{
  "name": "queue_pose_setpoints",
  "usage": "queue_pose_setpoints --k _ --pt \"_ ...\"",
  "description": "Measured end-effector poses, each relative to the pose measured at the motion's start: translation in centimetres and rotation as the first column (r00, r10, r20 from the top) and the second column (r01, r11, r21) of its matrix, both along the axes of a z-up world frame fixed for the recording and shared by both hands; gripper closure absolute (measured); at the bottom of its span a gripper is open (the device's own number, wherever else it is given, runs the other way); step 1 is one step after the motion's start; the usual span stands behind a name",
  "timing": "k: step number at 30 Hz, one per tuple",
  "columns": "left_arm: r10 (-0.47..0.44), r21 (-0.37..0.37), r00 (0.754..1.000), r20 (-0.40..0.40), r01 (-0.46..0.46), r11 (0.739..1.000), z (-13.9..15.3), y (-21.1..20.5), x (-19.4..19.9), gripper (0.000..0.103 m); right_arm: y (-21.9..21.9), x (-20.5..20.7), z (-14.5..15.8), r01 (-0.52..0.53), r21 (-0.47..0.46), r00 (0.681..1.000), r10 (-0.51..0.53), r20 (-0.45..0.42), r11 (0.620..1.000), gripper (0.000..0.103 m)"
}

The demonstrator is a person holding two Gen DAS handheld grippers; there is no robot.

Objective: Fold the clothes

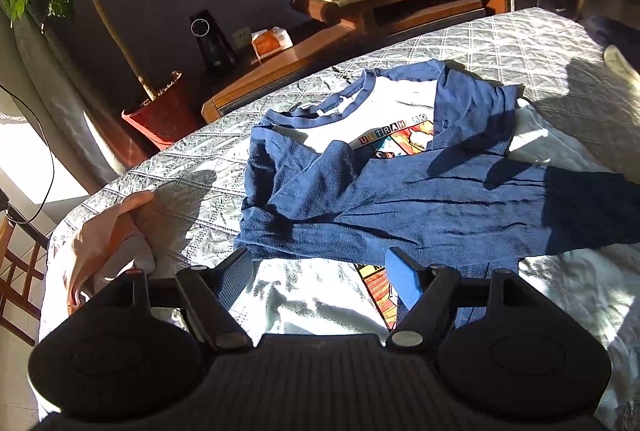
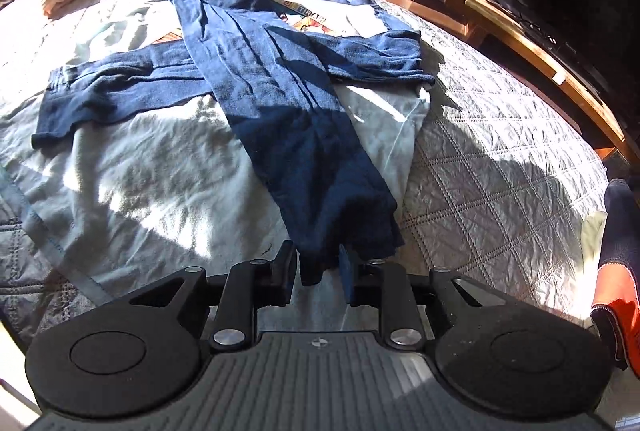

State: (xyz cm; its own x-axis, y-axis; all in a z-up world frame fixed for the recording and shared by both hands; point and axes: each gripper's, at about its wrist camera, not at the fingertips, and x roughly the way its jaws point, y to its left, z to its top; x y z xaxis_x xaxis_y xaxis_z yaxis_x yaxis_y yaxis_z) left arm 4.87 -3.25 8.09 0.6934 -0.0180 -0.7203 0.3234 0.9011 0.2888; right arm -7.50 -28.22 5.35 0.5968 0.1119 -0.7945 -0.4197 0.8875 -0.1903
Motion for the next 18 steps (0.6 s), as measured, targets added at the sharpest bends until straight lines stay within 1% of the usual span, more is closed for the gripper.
queue_pose_setpoints --k 2,3,4,6,7,9,10,11,12,13,16,18 --pt "-0.001 -0.003 1.000 0.006 0.001 1.000 0.1 -0.1 -0.1 0.032 0.1 0.4 1.7 0.001 0.065 0.998 -0.005 0.066 0.998 0.068" --pt "0.002 -0.004 1.000 0.012 -0.002 1.000 0.3 -0.2 -0.1 0.031 0.4 0.9 2.2 -0.004 0.080 0.996 -0.003 0.086 0.997 0.067" --pt "0.014 -0.006 1.000 0.024 -0.014 1.000 0.5 -0.1 -0.1 0.030 1.0 1.8 2.5 -0.012 0.099 0.996 0.003 0.091 0.995 0.067" --pt "0.046 -0.012 0.998 0.049 -0.045 0.999 0.9 0.1 0.0 0.028 1.7 4.5 2.9 -0.019 0.195 0.998 0.005 0.068 0.981 0.067" --pt "0.064 -0.017 0.996 0.060 -0.063 0.998 1.1 0.4 0.1 0.028 1.9 6.5 3.0 -0.014 0.275 0.999 0.002 0.041 0.961 0.067" --pt "0.102 -0.026 0.992 0.072 -0.100 0.995 1.4 1.1 0.3 0.026 2.3 11.0 3.1 0.010 0.434 1.000 0.000 -0.023 0.901 0.067" --pt "0.117 -0.029 0.991 0.071 -0.115 0.993 1.4 1.4 0.5 0.026 2.8 13.6 3.3 0.022 0.488 0.999 0.003 -0.050 0.873 0.065" --pt "0.130 -0.030 0.989 0.067 -0.129 0.991 1.4 1.7 0.6 0.026 3.6 16.1 3.6 0.009 0.524 0.998 0.028 -0.064 0.852 0.061" --pt "0.135 -0.029 0.989 0.060 -0.133 0.991 1.2 1.9 0.8 0.025 4.5 18.6 3.9 -0.008 0.555 0.995 0.059 -0.074 0.832 0.056" --pt "0.135 -0.024 0.990 0.051 -0.134 0.991 1.0 2.0 1.0 0.025 5.7 20.8 4.1 -0.030 0.570 0.993 0.090 -0.077 0.821 0.054" --pt "0.125 -0.005 0.991 0.040 -0.124 0.992 0.3 1.7 1.4 0.025 9.7 27.2 4.4 -0.100 0.601 0.980 0.183 -0.078 0.793 0.054" --pt "0.095 -0.002 0.995 0.023 -0.095 0.995 -0.3 1.0 1.4 0.025 12.0 30.7 3.9 -0.108 0.593 0.976 0.197 -0.088 0.798 0.054"
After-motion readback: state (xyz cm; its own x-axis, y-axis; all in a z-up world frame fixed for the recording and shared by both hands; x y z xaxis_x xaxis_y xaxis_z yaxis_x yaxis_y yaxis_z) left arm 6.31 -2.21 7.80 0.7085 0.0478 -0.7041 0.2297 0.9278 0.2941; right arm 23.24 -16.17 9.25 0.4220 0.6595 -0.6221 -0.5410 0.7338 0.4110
